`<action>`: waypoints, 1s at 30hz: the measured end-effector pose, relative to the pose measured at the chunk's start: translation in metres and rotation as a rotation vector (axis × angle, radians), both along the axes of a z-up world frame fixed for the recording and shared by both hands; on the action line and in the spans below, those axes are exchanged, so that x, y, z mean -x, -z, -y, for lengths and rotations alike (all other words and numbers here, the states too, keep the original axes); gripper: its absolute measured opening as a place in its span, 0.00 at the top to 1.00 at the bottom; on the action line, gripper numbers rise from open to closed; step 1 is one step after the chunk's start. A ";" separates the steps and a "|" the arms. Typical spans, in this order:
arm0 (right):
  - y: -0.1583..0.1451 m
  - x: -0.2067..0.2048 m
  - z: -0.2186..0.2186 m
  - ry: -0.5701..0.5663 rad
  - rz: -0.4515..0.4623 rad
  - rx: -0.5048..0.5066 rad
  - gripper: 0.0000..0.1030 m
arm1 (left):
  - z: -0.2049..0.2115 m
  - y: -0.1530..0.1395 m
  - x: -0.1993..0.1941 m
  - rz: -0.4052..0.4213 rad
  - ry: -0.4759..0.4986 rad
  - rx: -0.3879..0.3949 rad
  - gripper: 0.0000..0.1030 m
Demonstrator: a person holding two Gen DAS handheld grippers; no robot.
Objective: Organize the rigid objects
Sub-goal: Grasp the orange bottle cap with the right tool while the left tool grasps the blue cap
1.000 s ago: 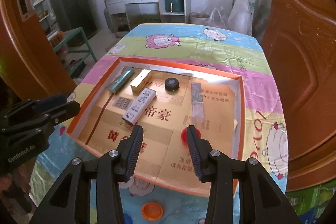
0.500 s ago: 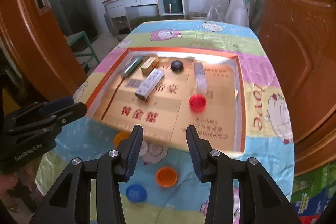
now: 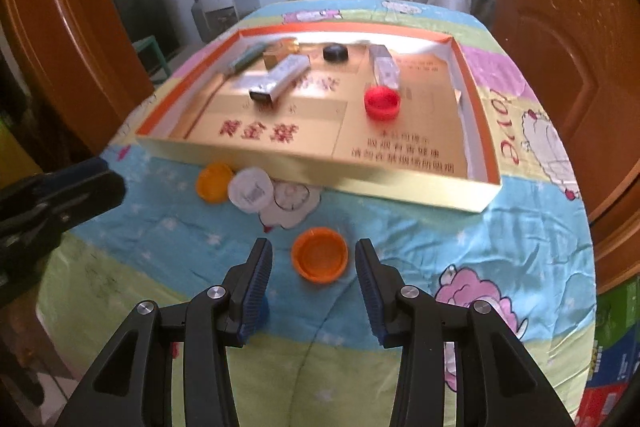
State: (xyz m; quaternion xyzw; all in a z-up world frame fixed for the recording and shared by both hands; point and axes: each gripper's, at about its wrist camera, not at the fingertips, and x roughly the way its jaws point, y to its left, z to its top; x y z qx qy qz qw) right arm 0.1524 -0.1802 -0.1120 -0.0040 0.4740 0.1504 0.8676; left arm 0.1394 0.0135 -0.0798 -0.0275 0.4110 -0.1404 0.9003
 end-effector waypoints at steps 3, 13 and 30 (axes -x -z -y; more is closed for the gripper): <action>0.006 0.002 -0.001 -0.005 0.010 0.010 0.57 | 0.004 0.005 0.006 -0.009 0.020 -0.002 0.60; 0.010 0.003 -0.004 -0.015 0.026 0.047 0.70 | 0.027 0.021 0.016 -0.046 0.121 0.000 0.60; -0.004 0.029 0.048 0.117 0.051 -0.012 0.69 | 0.081 0.055 0.014 -0.052 0.260 -0.080 0.60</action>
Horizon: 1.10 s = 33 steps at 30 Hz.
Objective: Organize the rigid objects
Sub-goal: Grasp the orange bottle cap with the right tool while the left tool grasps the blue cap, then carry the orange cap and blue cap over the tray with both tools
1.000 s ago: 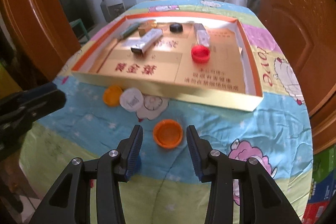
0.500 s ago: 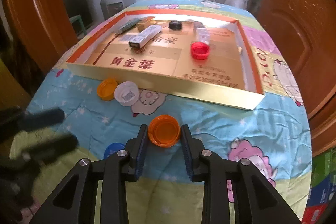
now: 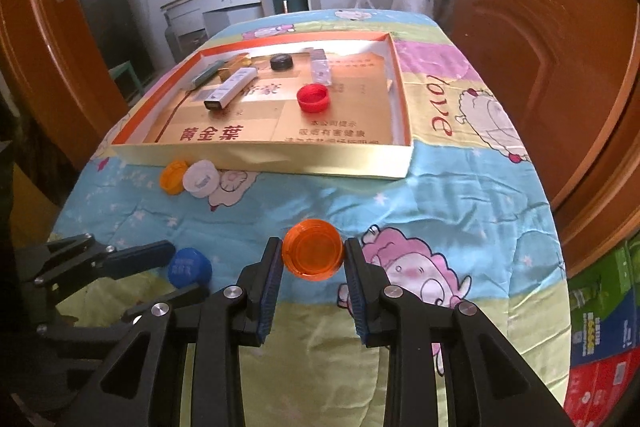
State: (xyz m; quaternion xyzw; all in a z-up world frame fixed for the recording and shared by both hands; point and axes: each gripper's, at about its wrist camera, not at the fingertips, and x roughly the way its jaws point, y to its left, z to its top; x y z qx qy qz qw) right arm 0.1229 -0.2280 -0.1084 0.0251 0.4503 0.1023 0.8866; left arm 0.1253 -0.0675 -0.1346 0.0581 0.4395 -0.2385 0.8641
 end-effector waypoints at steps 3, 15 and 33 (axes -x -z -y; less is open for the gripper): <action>0.000 0.002 0.001 0.000 0.001 -0.001 0.69 | 0.003 0.001 -0.002 0.017 -0.003 -0.019 0.60; 0.001 0.003 -0.002 -0.012 0.000 -0.022 0.69 | -0.006 -0.002 0.004 0.037 -0.025 -0.007 0.70; -0.023 -0.004 -0.019 -0.056 0.053 -0.019 0.69 | -0.040 -0.051 -0.005 0.104 -0.129 0.061 0.70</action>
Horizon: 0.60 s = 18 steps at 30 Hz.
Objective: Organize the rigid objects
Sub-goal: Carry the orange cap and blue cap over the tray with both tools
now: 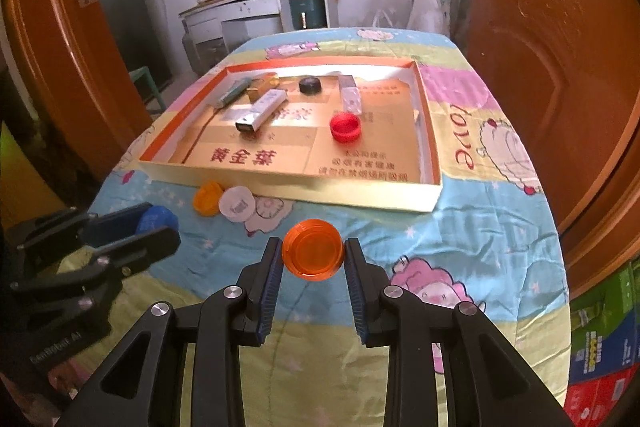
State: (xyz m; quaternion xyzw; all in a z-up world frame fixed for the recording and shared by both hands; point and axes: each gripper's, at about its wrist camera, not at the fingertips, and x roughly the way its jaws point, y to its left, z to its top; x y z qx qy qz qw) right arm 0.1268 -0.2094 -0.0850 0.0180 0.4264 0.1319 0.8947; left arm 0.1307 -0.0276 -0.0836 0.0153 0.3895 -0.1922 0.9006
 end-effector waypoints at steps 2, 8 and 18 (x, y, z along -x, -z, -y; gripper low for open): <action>-0.003 -0.003 -0.003 -0.009 0.007 0.003 0.69 | -0.004 -0.003 -0.002 0.005 -0.013 0.000 0.70; -0.013 -0.013 -0.012 -0.032 0.029 0.008 0.69 | -0.016 -0.013 -0.012 0.021 -0.046 0.006 0.70; -0.023 -0.038 -0.024 -0.064 0.059 0.017 0.69 | -0.036 -0.026 -0.046 0.054 -0.108 0.041 0.70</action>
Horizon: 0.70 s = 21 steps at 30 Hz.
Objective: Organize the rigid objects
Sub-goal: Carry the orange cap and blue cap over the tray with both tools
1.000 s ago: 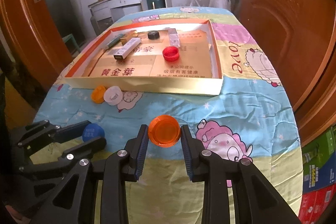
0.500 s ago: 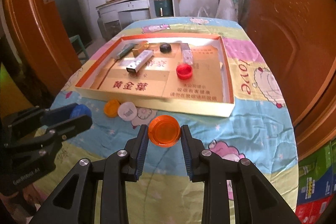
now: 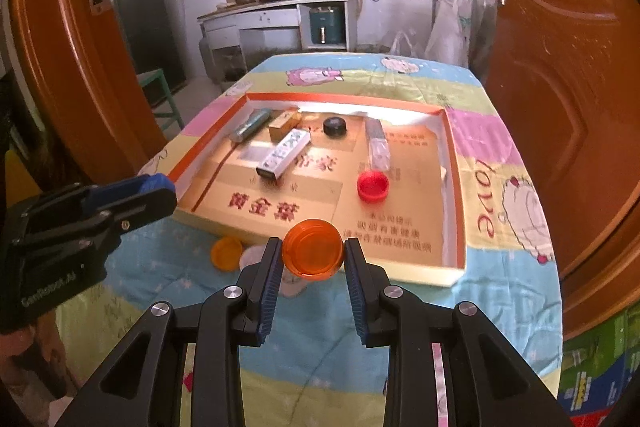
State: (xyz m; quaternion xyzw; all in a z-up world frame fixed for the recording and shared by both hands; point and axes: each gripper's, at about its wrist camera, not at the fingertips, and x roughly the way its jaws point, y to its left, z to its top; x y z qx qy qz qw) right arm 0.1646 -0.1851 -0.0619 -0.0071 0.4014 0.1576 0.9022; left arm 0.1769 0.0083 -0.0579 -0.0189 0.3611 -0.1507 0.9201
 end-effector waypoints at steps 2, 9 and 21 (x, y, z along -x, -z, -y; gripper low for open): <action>-0.002 -0.008 -0.003 -0.007 0.004 0.000 0.69 | -0.003 -0.001 -0.006 0.002 -0.011 0.001 0.70; -0.004 -0.032 -0.008 -0.026 0.013 -0.006 0.69 | -0.012 0.001 -0.037 -0.007 -0.053 0.005 0.70; -0.001 -0.079 -0.009 -0.042 0.015 -0.004 0.69 | -0.015 0.013 -0.082 -0.040 -0.089 -0.019 0.70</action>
